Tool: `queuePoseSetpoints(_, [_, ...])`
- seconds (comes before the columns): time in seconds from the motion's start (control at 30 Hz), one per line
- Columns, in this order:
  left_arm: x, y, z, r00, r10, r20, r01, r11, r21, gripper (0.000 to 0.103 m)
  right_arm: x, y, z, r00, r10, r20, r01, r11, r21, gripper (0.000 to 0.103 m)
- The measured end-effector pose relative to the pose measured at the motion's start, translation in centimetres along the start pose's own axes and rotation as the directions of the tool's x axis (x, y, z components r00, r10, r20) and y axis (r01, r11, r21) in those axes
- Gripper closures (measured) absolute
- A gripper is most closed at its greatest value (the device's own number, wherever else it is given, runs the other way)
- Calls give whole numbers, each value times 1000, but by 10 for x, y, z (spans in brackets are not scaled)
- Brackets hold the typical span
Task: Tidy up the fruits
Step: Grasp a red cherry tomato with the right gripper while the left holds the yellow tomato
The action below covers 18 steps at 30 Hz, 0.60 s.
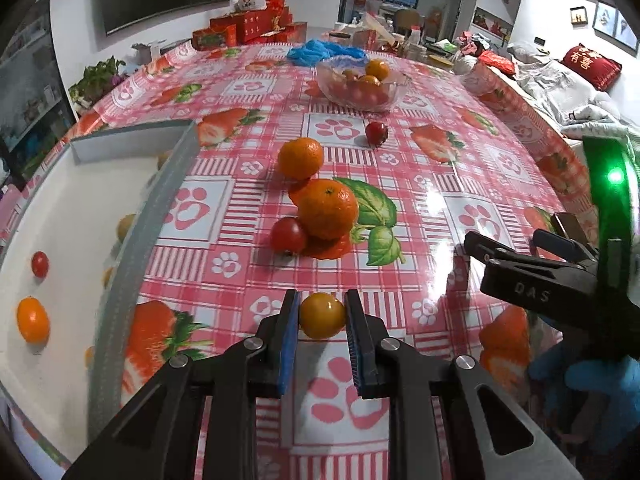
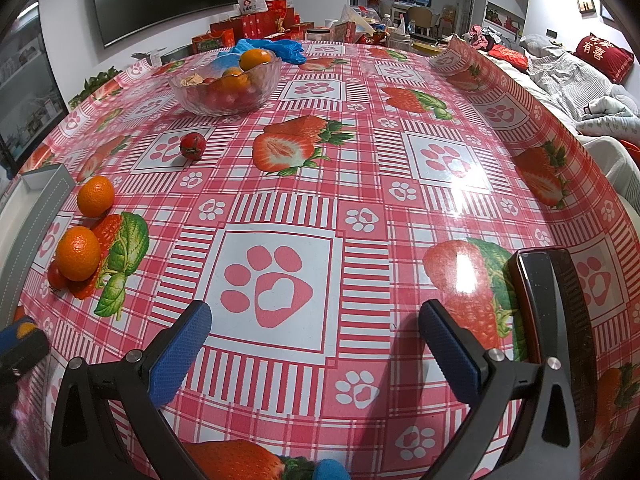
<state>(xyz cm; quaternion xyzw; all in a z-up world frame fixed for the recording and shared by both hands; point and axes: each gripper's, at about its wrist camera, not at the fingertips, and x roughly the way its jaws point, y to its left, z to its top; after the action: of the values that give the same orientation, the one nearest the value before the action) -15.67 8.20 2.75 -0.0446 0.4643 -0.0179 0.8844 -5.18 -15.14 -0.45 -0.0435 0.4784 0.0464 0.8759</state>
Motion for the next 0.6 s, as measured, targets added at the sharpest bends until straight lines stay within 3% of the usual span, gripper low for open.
queuePoseSetpoints(0.23, [-24,21,2,999,-28,46,30,999,-34,79,-1,7,-2,1000,-1,-28,1,1000,6,0])
queuePoseSetpoints(0.47, [-42,48,4,997,-31,77,37,996,-80,79,-12,79,-13,993,109,-43,-116,968,-221,0])
queuePoseSetpoints(0.6, [-52,59,5,994,-14,105,23,996,-81,79,-12,111,-15,983,168,-72,-181,942,-281,0])
